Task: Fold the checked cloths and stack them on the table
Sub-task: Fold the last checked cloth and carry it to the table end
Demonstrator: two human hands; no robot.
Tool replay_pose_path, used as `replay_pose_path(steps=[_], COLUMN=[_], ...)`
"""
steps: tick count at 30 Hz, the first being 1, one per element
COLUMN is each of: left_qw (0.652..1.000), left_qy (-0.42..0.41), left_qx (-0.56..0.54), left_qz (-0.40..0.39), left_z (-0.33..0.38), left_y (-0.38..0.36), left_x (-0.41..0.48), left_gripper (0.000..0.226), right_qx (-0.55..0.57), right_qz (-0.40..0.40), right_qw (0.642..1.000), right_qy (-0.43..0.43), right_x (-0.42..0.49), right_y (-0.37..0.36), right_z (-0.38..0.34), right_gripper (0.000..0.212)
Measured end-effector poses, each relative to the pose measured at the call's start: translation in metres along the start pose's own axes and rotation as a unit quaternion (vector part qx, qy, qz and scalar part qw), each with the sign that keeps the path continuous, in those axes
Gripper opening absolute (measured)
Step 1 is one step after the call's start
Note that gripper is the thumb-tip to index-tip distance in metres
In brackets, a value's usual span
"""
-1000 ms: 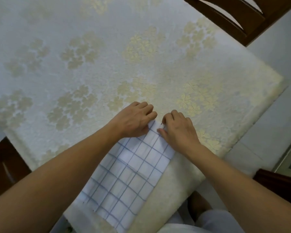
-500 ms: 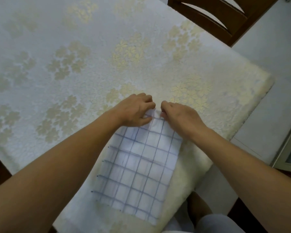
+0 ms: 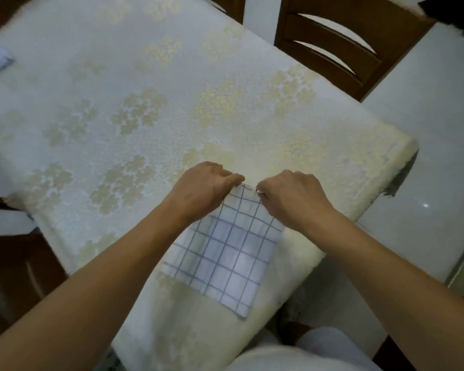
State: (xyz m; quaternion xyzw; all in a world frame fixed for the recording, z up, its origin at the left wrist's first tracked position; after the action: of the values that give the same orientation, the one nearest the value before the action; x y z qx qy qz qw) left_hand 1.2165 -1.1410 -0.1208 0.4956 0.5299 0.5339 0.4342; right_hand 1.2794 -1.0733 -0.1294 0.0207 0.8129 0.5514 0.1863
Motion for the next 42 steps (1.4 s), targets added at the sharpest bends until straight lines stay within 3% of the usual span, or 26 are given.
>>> replay_pose_path(steps=[7, 16, 21, 29, 33, 37, 42], left_qw=[0.998, 0.998, 0.998, 0.991, 0.994, 0.991, 0.986], left_qy=[0.068, 0.051, 0.04, 0.038, 0.062, 0.123, 0.133], left_qx=[-0.001, -0.031, -0.041, -0.047, -0.056, -0.021, 0.017], left_qz=[0.008, -0.01, -0.024, -0.117, -0.07, -0.039, -0.101], left_z=[0.031, 0.054, 0.064, 0.068, 0.057, 0.041, 0.041], left_y=[0.031, -0.033, -0.062, -0.097, -0.086, -0.085, -0.126], left_x=[-0.094, -0.168, -0.191, -0.214, -0.199, -0.159, -0.128], left_gripper=[0.05, 0.073, 0.063, 0.06, 0.053, 0.06, 0.067], right_qx=[0.057, 0.085, 0.088, 0.11, 0.135, 0.134, 0.098], right_qz=[0.04, 0.166, 0.17, 0.112, 0.148, 0.204, 0.153], right_qw=[0.994, 0.973, 0.971, 0.98, 0.973, 0.969, 0.983], right_qy=[0.08, 0.139, 0.147, 0.126, 0.115, 0.043, -0.032], right_x=[-0.08, -0.122, -0.132, -0.138, -0.128, -0.096, -0.058], right_y=[-0.018, -0.106, -0.142, -0.185, -0.166, -0.139, -0.163], right_z=[-0.074, -0.103, -0.111, -0.1, -0.088, -0.065, -0.045], right_gripper=[0.012, 0.037, 0.031, 0.041, 0.038, 0.046, 0.062])
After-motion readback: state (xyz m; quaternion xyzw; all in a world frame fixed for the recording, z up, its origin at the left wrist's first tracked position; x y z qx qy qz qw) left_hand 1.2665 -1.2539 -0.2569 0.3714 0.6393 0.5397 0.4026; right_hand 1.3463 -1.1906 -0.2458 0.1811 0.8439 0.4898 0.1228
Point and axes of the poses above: each hand's wrist, its own x-axis towards the middle knuckle, its own y-axis out of the back of the hand, z = x × y, the point moved 10 cm from there along x, towards the middle knuckle, and after that the axes turned 13 degrees about x, right-handed, at the moved point
